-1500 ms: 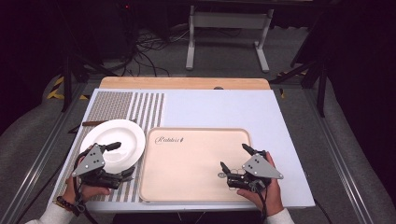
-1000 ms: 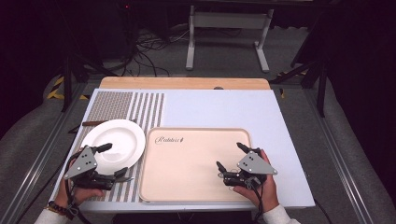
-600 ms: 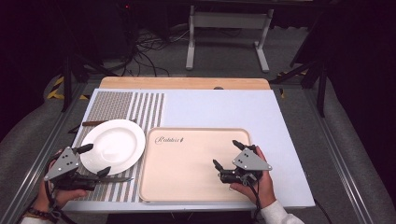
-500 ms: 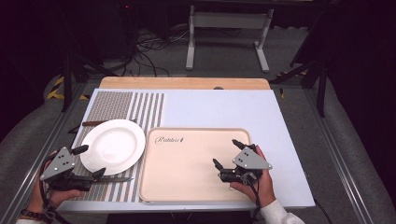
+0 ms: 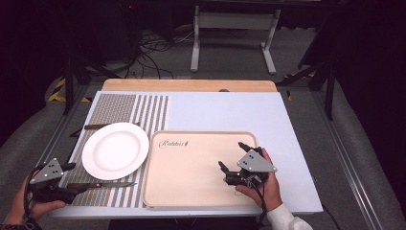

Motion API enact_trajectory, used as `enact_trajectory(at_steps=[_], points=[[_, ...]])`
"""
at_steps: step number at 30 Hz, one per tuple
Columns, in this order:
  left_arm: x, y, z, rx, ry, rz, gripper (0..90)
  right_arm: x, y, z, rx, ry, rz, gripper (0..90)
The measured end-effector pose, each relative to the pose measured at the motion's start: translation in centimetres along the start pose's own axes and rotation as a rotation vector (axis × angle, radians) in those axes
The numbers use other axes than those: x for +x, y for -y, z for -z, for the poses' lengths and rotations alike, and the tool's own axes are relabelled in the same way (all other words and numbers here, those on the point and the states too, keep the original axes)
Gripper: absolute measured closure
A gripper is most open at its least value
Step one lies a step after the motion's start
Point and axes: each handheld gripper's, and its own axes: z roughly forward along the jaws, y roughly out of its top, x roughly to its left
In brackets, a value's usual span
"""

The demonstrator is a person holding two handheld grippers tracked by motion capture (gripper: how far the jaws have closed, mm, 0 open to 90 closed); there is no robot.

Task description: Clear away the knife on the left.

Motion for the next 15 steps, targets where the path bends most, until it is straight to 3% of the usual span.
enact_trajectory(at_steps=[2, 3, 4, 6, 11, 12, 15], points=[[-0.3, 0.0, -0.7, 0.053, 0.055, -0.024, 16.5, 0.0, 0.0, 0.0, 0.005, 0.003, 0.0, 14.7], [-0.5, 0.0, -1.0, 0.076, 0.052, -0.046, 22.3, 0.0, 0.1, 0.0, 0.005, 0.001, -0.001, 14.8], [-0.5, 0.0, -1.0, 0.076, 0.052, -0.046, 24.6, -0.1, 0.1, 0.0, 0.007, 0.003, 0.0, 14.9], [-0.6, -0.1, -1.3, 0.085, 0.102, -0.052, 31.6, -0.2, 0.2, 0.0, 0.011, 0.002, 0.0, 14.9], [-0.9, -0.3, -1.6, 0.09, 0.137, -0.069, 40.5, -0.3, 0.3, 0.0, 0.014, 0.006, -0.007, 15.3], [-1.0, -0.4, -1.7, 0.089, 0.165, -0.077, 44.3, -0.3, 0.4, 0.0, 0.014, 0.005, -0.006, 15.4], [-1.1, -0.5, -1.7, 0.085, 0.195, -0.093, 48.2, -0.3, 0.4, 0.0, 0.015, -0.001, -0.005, 15.4]])
